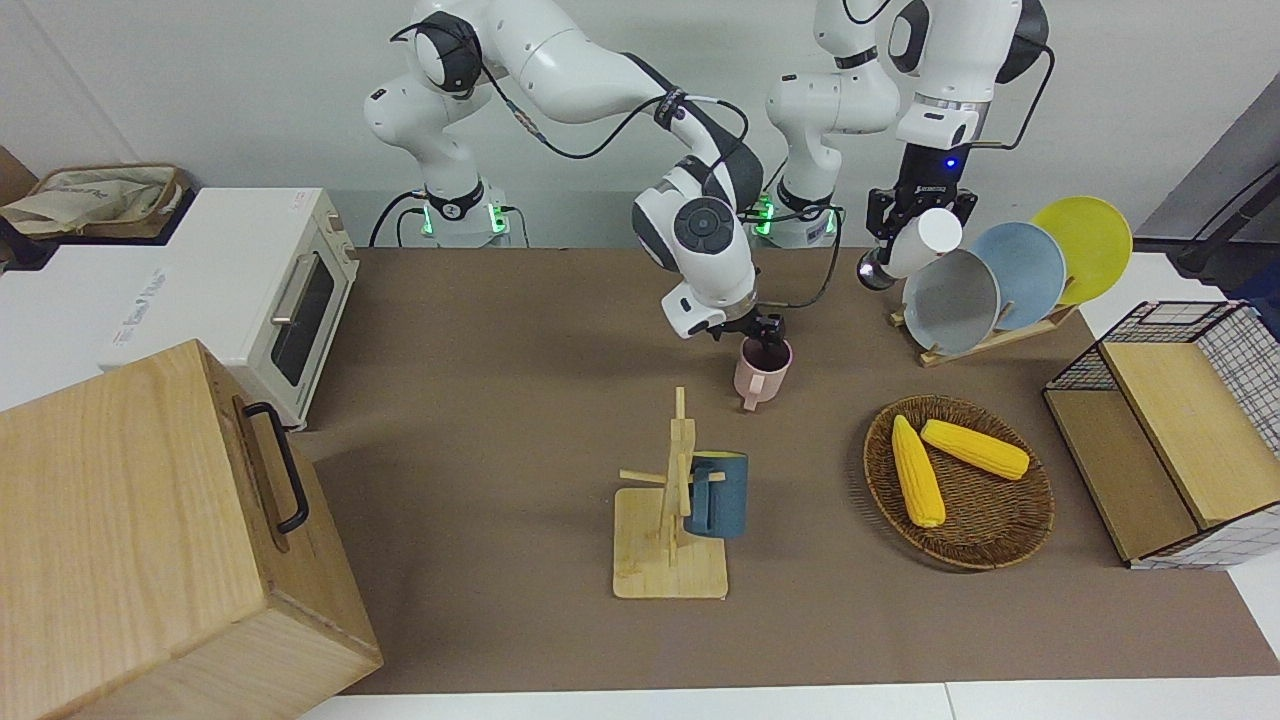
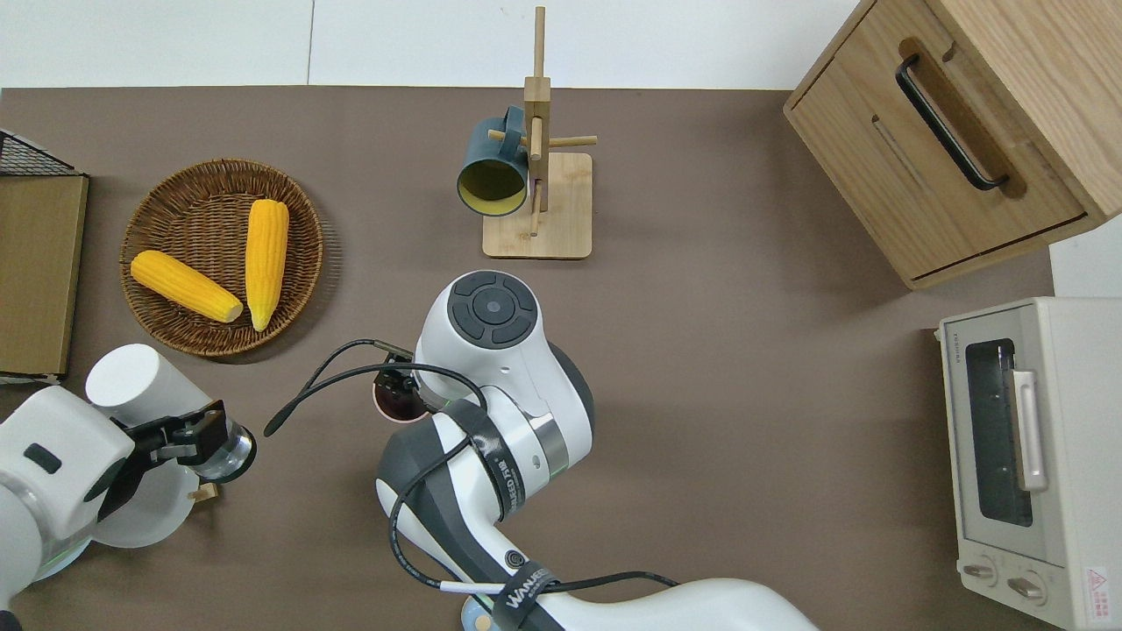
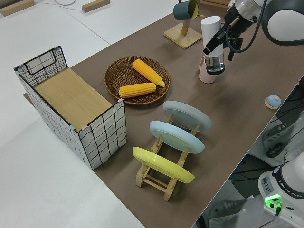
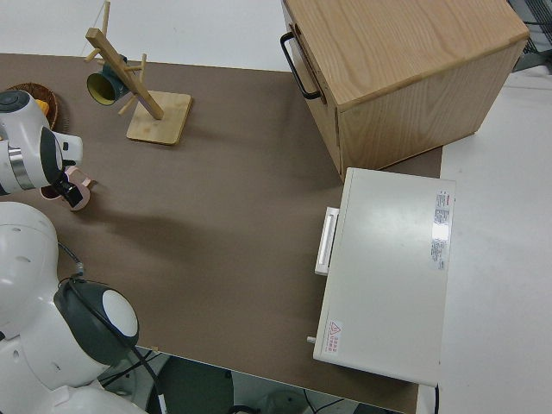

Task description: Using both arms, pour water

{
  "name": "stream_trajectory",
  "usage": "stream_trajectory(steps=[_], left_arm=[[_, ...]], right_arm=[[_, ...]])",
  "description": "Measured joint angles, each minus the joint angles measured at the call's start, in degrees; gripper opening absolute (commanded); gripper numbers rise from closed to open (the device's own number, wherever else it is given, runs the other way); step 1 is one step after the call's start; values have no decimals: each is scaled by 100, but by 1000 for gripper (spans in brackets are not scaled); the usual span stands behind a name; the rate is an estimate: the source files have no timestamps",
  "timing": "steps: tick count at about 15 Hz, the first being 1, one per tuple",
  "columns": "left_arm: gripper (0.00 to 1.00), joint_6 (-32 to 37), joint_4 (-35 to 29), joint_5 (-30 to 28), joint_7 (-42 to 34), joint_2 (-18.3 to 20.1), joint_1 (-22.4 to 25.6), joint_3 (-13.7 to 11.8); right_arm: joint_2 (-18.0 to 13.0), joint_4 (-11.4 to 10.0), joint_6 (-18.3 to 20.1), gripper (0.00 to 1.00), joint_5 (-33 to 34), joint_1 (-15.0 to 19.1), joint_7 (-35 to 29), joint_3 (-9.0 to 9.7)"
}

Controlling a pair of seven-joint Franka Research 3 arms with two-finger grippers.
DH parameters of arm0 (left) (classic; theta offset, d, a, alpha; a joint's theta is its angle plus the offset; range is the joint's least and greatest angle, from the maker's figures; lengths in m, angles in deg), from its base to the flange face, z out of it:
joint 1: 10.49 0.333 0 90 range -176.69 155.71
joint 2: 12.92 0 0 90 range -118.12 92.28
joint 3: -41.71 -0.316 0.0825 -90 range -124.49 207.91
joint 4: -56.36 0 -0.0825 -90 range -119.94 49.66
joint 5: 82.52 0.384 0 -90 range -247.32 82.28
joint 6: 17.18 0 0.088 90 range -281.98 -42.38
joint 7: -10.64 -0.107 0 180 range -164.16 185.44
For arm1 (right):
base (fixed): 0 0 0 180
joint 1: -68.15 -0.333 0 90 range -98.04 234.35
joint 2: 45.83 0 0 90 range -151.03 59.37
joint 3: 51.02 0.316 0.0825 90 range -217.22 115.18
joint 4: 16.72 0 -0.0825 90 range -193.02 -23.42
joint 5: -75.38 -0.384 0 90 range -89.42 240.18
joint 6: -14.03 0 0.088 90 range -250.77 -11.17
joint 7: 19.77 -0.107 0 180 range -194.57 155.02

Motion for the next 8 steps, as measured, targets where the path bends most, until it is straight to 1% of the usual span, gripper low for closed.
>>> stream_trajectory(steps=[2, 5, 6, 8], left_arm=[[0, 1, -15, -18, -23, 1, -1, 0], [0, 4, -72, -36, -60, 3, -36, 7], [0, 4, -111, -40, -75, 3, -93, 10], [0, 4, -210, -94, -75, 21, -258, 25]], right_arm=[[-190, 71, 254, 983, 95, 3, 0, -36], [-621, 107, 704, 985, 409, 42, 0, -107], [-783, 110, 871, 985, 528, 94, 0, -126], [-1115, 120, 1232, 985, 669, 311, 115, -155]])
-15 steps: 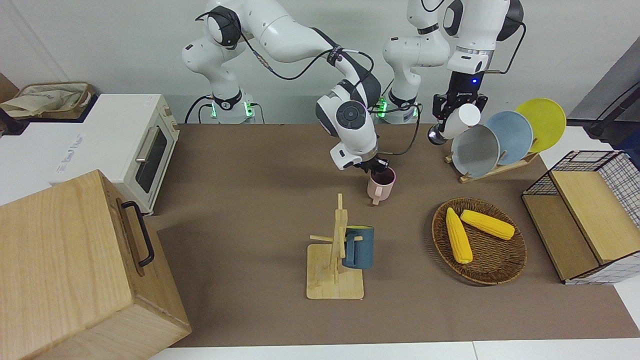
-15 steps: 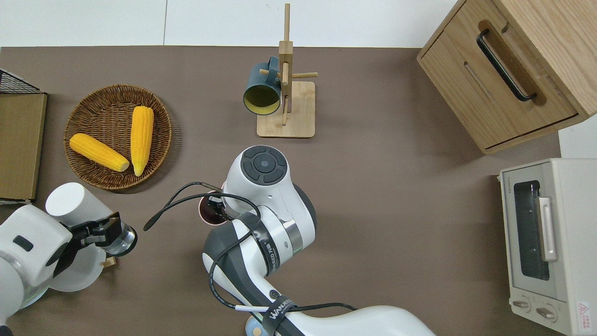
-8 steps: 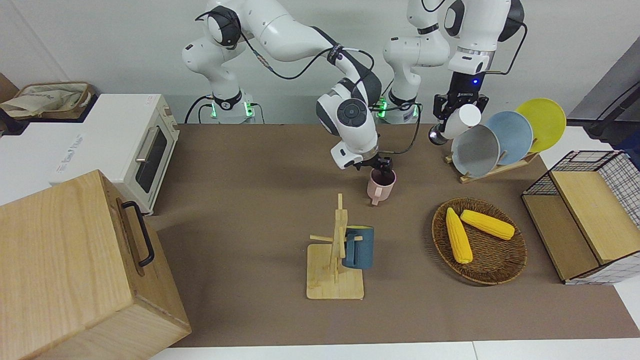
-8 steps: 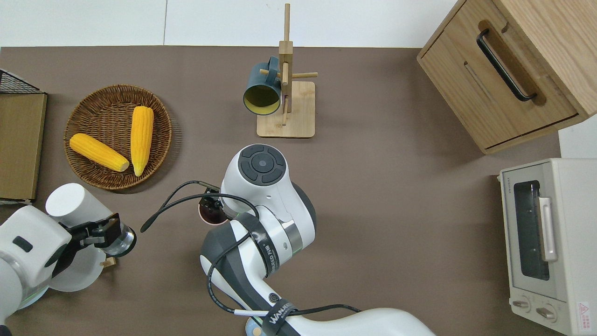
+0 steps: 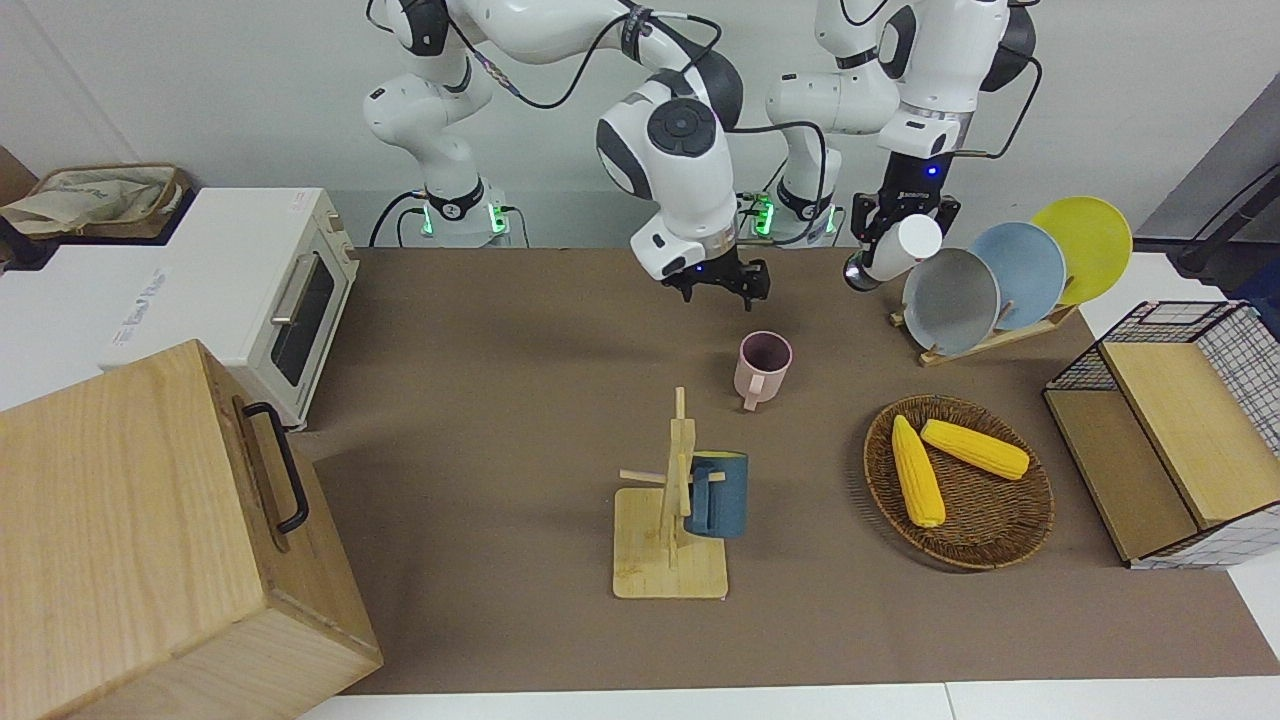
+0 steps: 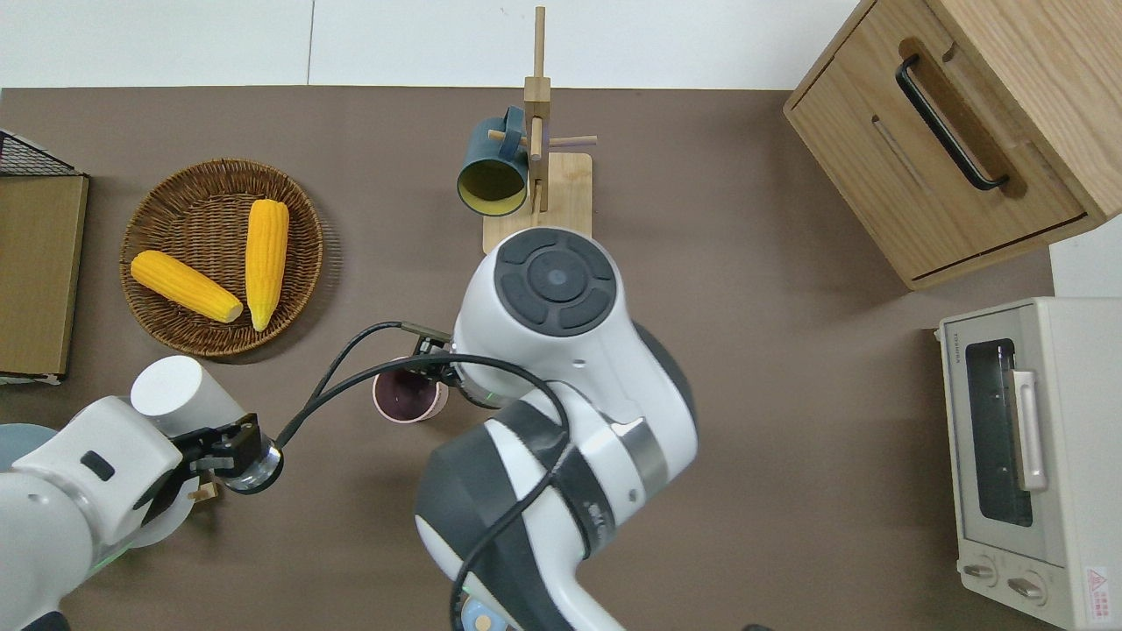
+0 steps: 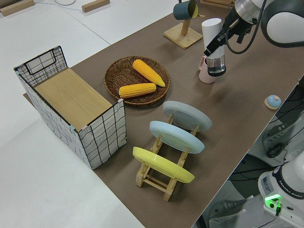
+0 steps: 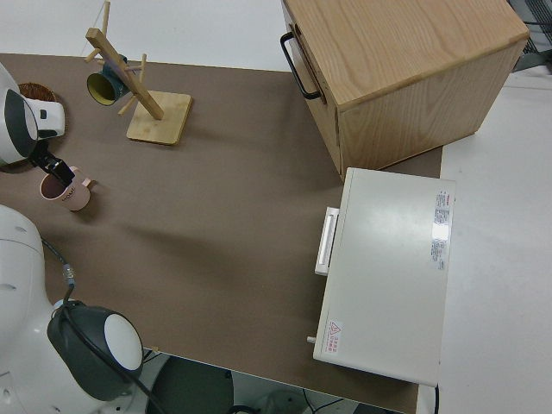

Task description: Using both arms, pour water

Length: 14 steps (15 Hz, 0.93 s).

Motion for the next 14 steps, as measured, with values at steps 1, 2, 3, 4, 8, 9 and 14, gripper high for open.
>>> stream_trajectory(steps=[1, 2, 3, 4, 8, 9, 14], left_arm=[[0, 0, -70, -41, 0, 36, -89, 14], [0, 0, -150, -71, 0, 89, -168, 29], [0, 0, -228, -95, 0, 148, -235, 43], [0, 1, -322, -115, 0, 226, -322, 55], [0, 2, -594, -159, 4, 419, -745, 70], [0, 2, -636, -166, 13, 429, -854, 75], [0, -3, -769, -317, 37, 428, -1260, 83]], right_arm=[[-173, 7, 192, 985, 61, 154, 164, -7], [-332, 10, 345, 985, 159, 311, 344, -12], [-474, 11, 461, 985, 273, 463, 534, -15], [-617, 10, 562, 985, 435, 627, 748, -18], [-886, 0, 910, 985, 841, 1102, 1613, -24], [-914, 0, 1007, 985, 876, 1224, 1825, -28], [-1148, 1, 1467, 985, 1140, 2007, 3089, -40]])
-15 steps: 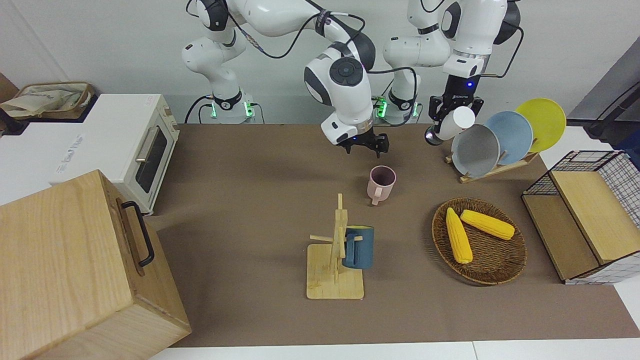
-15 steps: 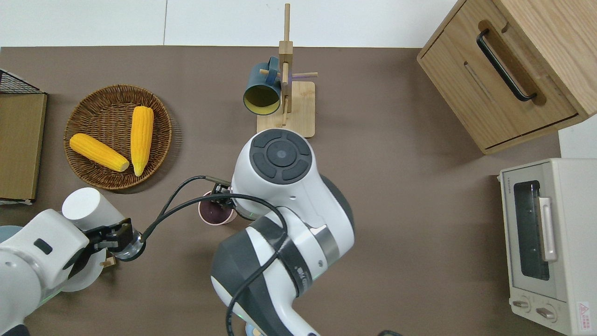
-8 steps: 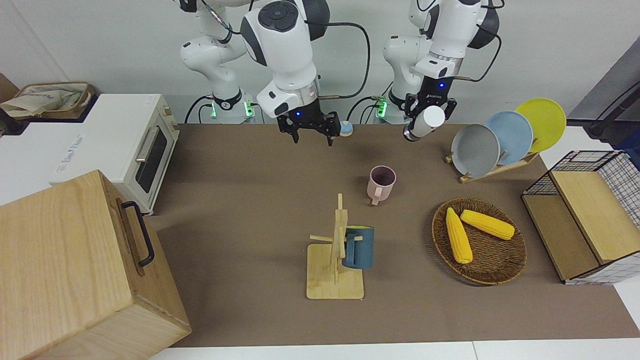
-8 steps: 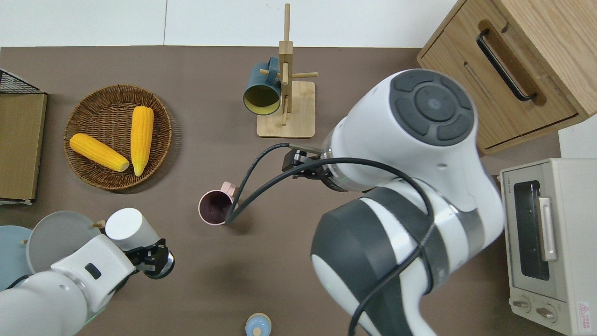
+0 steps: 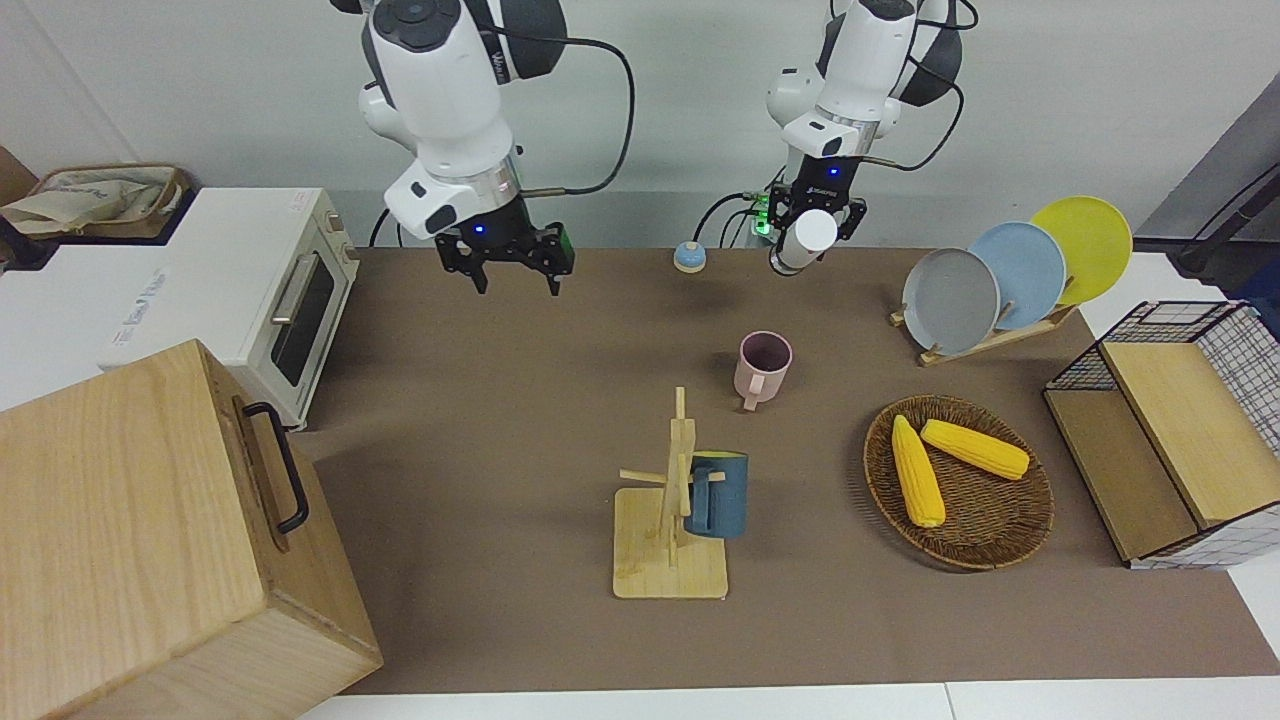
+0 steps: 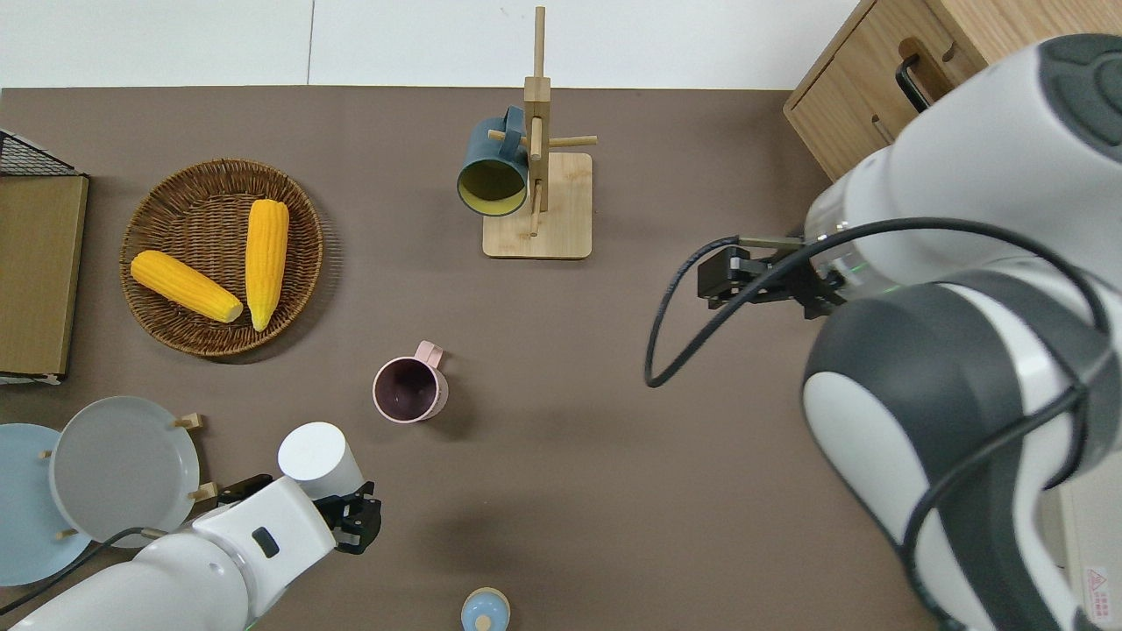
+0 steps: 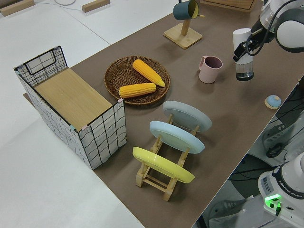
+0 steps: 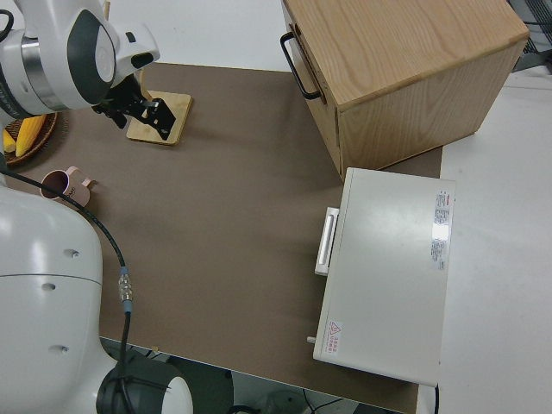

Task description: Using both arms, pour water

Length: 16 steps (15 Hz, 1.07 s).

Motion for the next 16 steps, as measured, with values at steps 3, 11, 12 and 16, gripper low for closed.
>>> stream_trajectory(steps=[3, 11, 12, 16], left_arm=[[0, -17, -52, -83, 0, -25, -89, 1], [0, -476, -96, -162, 0, -851, -211, 19], [0, -496, -69, -163, 0, -962, -215, 21], [0, -496, 192, -165, -3, -1350, -215, 22]], right_arm=[[-177, -6, 316, 985, 156, 475, 680, -7], [-666, -304, 824, 985, 345, 1527, 2012, 57], [-688, -321, 855, 985, 345, 1618, 2053, 74], [-699, -340, 886, 985, 340, 1708, 2070, 131]])
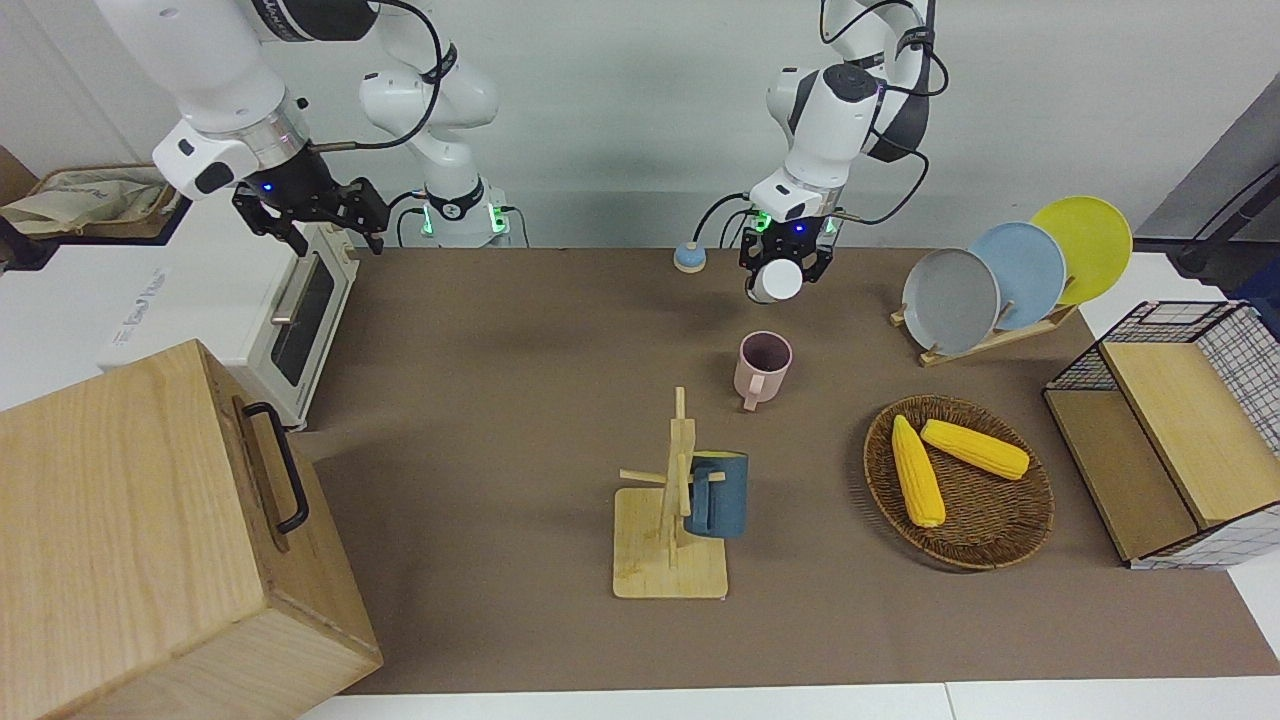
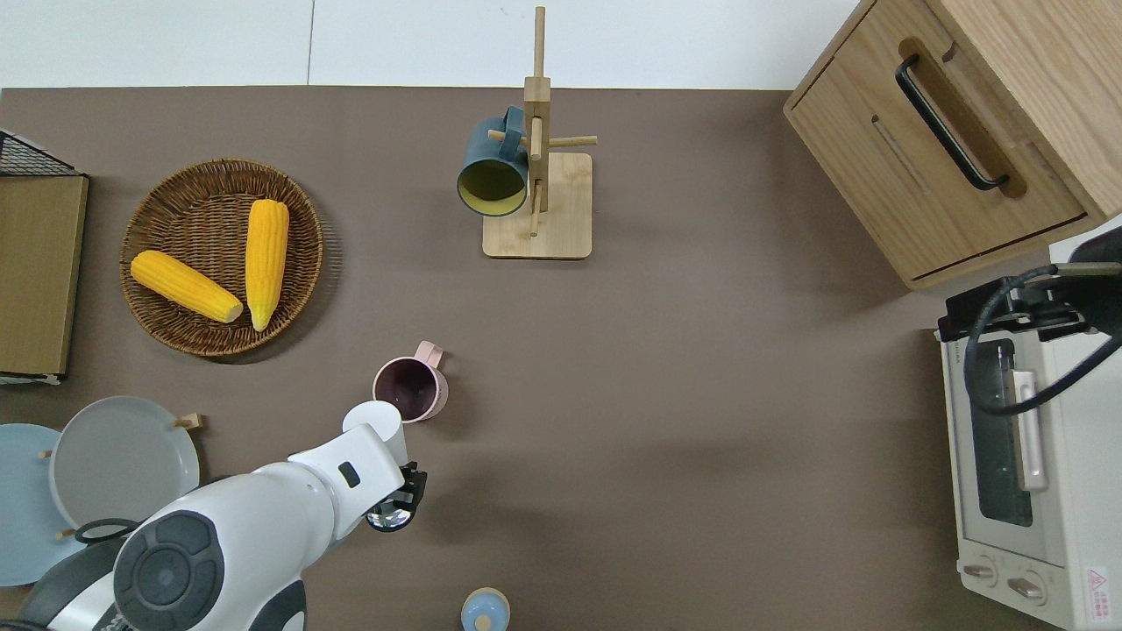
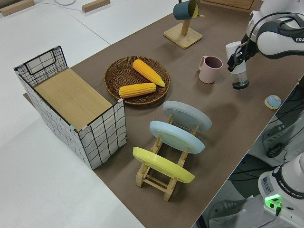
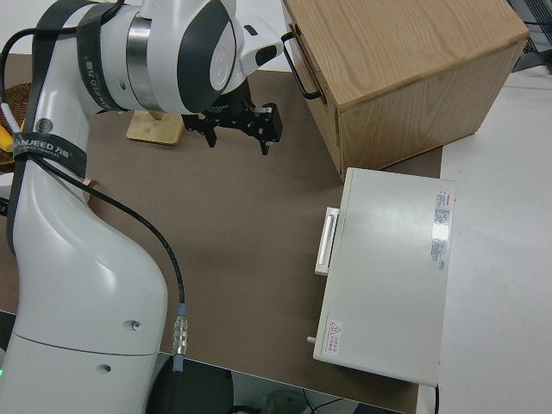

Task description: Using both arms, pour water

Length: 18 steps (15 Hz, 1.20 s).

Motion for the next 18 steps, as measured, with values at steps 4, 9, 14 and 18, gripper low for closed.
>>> stream_trajectory(steps=[4, 9, 14, 18], left_arm=[[0, 401, 418, 0, -18, -403, 1, -48], [0, 1240, 1032, 0, -131, -889, 9, -117], [0, 1697, 1301, 0, -190, -1193, 11, -232], [0, 2118, 1725, 0, -193, -1494, 10, -239]], right_arm=[[-12, 1, -1, 985, 0, 0, 0, 71], [-17, 2, -1, 985, 0, 0, 0, 75], [-17, 2, -1, 985, -2, 0, 0, 108], [-17, 2, -1, 985, -3, 0, 0, 110]])
